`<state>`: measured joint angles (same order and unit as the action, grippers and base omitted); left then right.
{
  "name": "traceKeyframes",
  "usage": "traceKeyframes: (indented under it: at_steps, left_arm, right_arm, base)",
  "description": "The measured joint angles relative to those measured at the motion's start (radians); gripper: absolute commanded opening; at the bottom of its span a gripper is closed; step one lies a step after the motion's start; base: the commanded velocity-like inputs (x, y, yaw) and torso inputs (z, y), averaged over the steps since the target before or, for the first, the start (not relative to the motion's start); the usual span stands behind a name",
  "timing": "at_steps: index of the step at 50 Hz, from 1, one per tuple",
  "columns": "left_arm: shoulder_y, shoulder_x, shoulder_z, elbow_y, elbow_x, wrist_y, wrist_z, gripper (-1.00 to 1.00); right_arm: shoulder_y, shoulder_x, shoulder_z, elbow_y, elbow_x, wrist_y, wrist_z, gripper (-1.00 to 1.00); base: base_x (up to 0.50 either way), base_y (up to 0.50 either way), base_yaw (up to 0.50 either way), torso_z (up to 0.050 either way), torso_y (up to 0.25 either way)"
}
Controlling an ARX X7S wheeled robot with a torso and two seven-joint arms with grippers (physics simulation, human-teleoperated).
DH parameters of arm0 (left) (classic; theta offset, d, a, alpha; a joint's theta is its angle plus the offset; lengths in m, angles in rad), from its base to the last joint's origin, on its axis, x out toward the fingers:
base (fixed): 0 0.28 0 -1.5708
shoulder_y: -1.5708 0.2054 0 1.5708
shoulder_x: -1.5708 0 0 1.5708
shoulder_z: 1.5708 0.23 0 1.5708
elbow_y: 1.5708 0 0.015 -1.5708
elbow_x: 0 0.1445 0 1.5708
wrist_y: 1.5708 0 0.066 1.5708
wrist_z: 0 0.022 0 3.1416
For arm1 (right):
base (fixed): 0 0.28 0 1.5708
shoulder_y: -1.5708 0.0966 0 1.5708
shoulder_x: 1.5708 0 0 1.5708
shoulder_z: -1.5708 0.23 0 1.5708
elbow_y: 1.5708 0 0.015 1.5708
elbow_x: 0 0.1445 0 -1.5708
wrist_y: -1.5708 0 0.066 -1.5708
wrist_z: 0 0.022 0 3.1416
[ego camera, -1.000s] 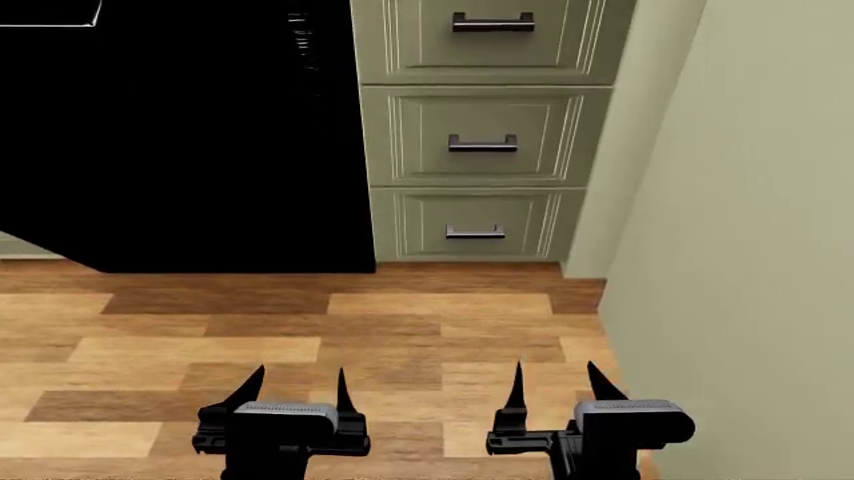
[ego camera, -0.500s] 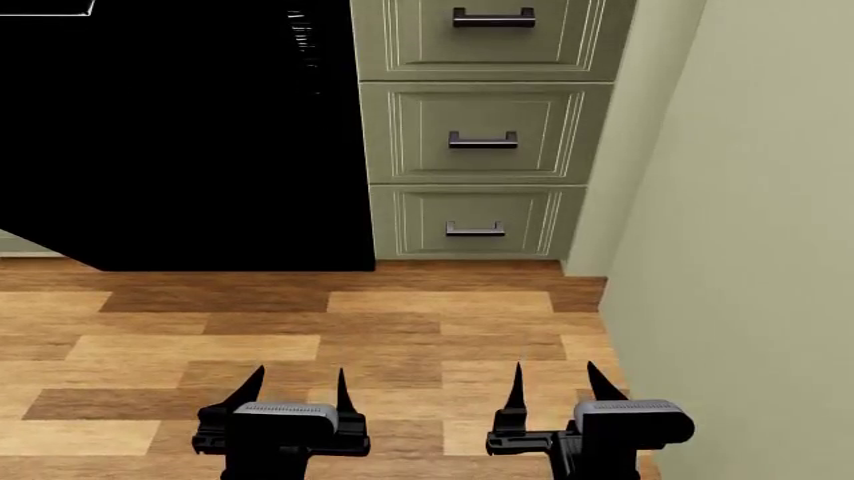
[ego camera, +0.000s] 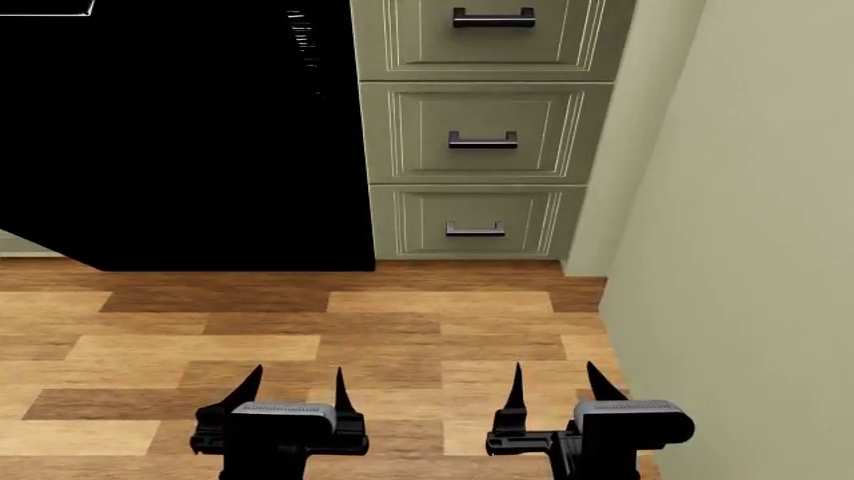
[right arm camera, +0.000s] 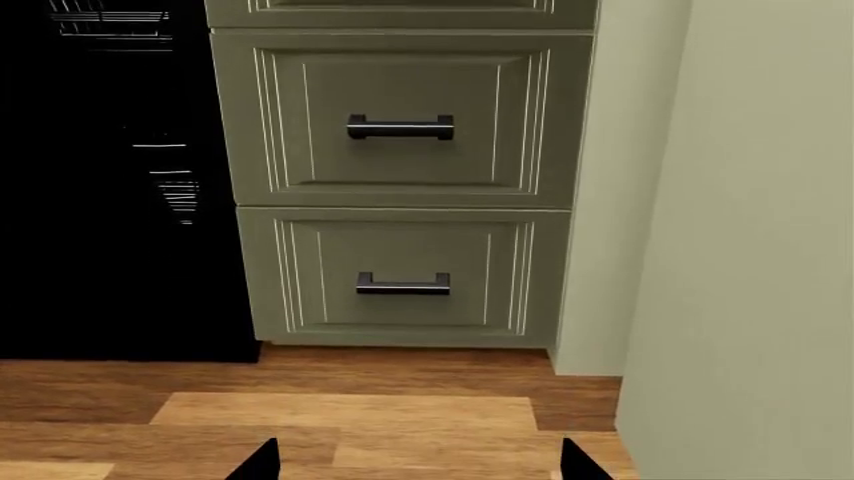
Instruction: Close the dishwasher door
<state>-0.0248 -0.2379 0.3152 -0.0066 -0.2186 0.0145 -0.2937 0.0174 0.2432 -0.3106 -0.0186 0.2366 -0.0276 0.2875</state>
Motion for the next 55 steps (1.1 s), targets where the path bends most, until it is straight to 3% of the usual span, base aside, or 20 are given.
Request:
traceKeyframes:
  at_steps: [19, 55]
  left_arm:
    - [-0.001, -0.006, 0.008, 0.003, -0.009, -0.006, -0.006, 1.0]
    - [-0.007, -0.016, 0.023, -0.003, -0.016, -0.005, -0.019, 1.0]
  right_arm:
    - [0.003, 0.008, -0.012, 0.004, -0.009, -0.002, 0.012, 1.0]
    - [0.006, 0.02, -0.036, 0.008, -0.028, -0.01, 0.032, 1.0]
  base:
    - [0.0, 0.03, 0.0, 0.0, 0.0]
    - [0.0, 0.25, 0.0, 0.0, 0.0]
